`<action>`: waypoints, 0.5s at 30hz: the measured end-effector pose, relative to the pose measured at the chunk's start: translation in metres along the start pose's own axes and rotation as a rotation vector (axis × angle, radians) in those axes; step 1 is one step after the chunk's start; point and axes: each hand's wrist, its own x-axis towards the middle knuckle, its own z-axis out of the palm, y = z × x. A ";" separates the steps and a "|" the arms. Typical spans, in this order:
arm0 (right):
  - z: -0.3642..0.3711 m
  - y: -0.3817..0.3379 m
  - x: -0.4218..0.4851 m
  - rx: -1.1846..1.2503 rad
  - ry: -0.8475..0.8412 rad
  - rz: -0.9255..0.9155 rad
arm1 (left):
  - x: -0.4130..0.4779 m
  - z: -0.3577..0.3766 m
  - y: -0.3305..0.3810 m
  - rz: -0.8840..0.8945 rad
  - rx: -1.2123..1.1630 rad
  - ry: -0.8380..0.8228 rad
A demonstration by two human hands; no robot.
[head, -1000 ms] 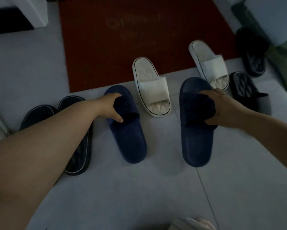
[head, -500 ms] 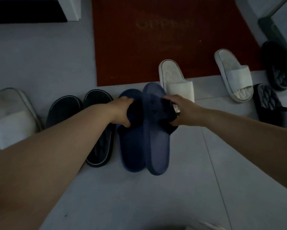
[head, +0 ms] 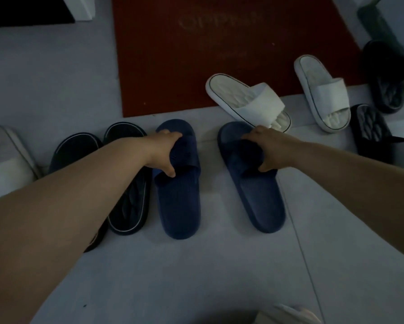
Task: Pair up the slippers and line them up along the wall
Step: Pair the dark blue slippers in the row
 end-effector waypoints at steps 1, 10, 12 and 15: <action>0.001 -0.005 0.002 -0.007 0.023 -0.009 | 0.001 -0.001 0.001 -0.005 0.010 -0.006; 0.017 -0.057 0.009 0.192 0.223 0.148 | -0.003 -0.012 0.018 0.057 -0.097 0.159; 0.012 -0.053 -0.011 0.299 0.185 0.198 | -0.002 -0.015 0.029 0.146 -0.177 0.227; -0.003 -0.049 -0.055 0.380 0.163 0.239 | 0.003 -0.019 0.054 0.293 -0.197 0.249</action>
